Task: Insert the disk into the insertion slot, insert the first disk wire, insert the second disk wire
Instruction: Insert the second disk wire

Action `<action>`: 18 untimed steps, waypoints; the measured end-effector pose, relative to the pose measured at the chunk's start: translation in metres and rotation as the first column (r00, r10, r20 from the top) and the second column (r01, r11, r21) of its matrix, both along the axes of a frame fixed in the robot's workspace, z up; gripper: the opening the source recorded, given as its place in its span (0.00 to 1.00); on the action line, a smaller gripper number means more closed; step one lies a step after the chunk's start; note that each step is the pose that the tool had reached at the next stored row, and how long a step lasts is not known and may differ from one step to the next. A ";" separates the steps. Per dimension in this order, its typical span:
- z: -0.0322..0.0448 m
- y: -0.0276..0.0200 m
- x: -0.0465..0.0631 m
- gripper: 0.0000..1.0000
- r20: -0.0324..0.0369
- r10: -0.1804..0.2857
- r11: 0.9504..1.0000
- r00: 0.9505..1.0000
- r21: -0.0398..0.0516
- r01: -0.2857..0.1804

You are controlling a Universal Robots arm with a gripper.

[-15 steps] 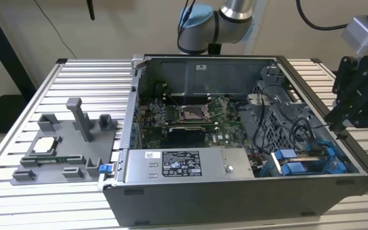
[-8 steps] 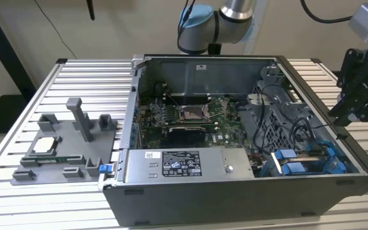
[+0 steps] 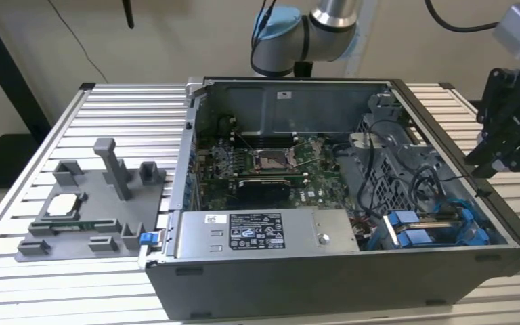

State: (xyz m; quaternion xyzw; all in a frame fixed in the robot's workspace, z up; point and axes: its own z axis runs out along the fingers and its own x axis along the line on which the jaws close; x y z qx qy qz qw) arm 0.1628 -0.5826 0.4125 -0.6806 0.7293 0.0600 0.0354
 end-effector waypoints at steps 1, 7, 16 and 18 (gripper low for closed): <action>-0.0001 0.0000 0.001 1.00 0.000 0.000 1.000 1.000 0.000 0.000; -0.0002 0.0000 0.018 1.00 0.000 0.000 1.000 1.000 0.000 0.000; -0.0009 0.0000 0.027 1.00 0.000 0.000 1.000 1.000 0.000 0.000; -0.0023 0.0000 0.027 1.00 0.000 0.000 1.000 1.000 0.000 0.000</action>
